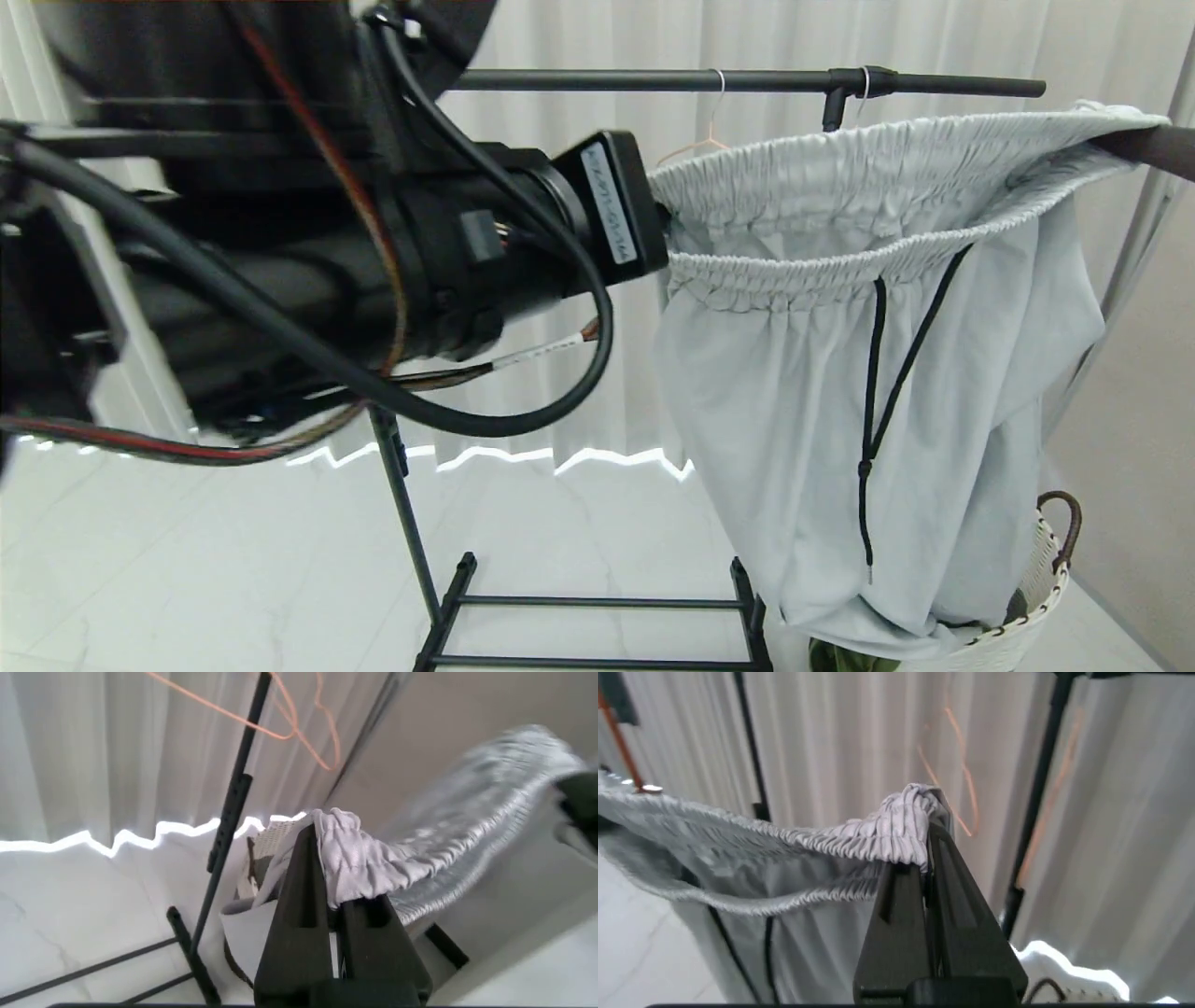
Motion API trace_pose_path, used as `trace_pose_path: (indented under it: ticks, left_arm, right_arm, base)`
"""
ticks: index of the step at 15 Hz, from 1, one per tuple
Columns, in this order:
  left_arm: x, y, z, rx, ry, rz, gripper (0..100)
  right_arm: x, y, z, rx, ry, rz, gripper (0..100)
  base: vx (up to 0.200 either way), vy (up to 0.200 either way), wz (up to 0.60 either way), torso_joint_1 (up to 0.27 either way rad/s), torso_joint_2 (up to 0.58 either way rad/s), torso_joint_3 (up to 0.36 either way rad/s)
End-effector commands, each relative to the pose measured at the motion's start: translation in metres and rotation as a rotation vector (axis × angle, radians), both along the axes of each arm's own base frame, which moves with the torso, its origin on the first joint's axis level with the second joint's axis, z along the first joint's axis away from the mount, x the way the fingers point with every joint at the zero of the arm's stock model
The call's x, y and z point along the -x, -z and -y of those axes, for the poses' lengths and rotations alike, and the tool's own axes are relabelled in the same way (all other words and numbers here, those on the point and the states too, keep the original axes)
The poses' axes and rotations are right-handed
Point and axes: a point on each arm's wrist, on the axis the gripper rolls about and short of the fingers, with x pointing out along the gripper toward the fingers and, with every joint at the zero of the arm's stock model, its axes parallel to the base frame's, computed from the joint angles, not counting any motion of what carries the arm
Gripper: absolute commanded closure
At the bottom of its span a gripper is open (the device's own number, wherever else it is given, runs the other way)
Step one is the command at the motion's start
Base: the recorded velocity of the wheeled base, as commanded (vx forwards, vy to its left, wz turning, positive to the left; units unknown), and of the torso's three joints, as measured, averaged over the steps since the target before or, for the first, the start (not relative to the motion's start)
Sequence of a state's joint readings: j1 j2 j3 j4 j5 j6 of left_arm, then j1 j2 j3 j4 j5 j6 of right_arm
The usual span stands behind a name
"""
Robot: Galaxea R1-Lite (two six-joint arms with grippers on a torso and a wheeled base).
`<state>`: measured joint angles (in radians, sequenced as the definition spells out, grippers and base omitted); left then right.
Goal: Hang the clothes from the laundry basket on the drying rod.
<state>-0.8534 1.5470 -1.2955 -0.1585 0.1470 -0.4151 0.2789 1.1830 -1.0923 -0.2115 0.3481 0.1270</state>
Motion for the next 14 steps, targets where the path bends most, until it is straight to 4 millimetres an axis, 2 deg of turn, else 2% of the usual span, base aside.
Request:
trace_pose_path:
  ticks: [1,5,8,12,14]
  left_arm:
    - [0.033,-0.032,-0.038,0.062,0.024,0.06,100]
    - [0.06,-0.054,-0.069,0.088,0.037,0.112,100]
    - [0.069,-0.059,-0.08,0.099,0.027,0.133,100]
    - [0.053,-0.025,-0.084,-0.171,-0.075,0.191,100]
    - [0.051,-0.015,-0.083,-0.208,-0.093,0.17,100]
  right_arm:
    - [-0.007,-0.004,-0.009,-0.002,-0.04,0.001,100]
    - [-0.016,-0.013,-0.024,-0.006,-0.1,0.015,100]
    - [-0.022,-0.012,-0.034,-0.001,-0.135,0.002,100]
    - [-0.021,0.004,-0.037,0.045,-0.138,-0.059,100]
    - [-0.015,0.014,-0.034,0.113,-0.119,-0.126,100]
  base:
    - [0.0,0.0,0.0,0.0,0.0,0.0]
    - [0.0,0.0,0.0,0.0,0.0,0.0]
    - [0.0,0.0,0.0,0.0,0.0,0.0]
    - [0.0,0.0,0.0,0.0,0.0,0.0]
    - [0.0,0.0,0.0,0.0,0.0,0.0]
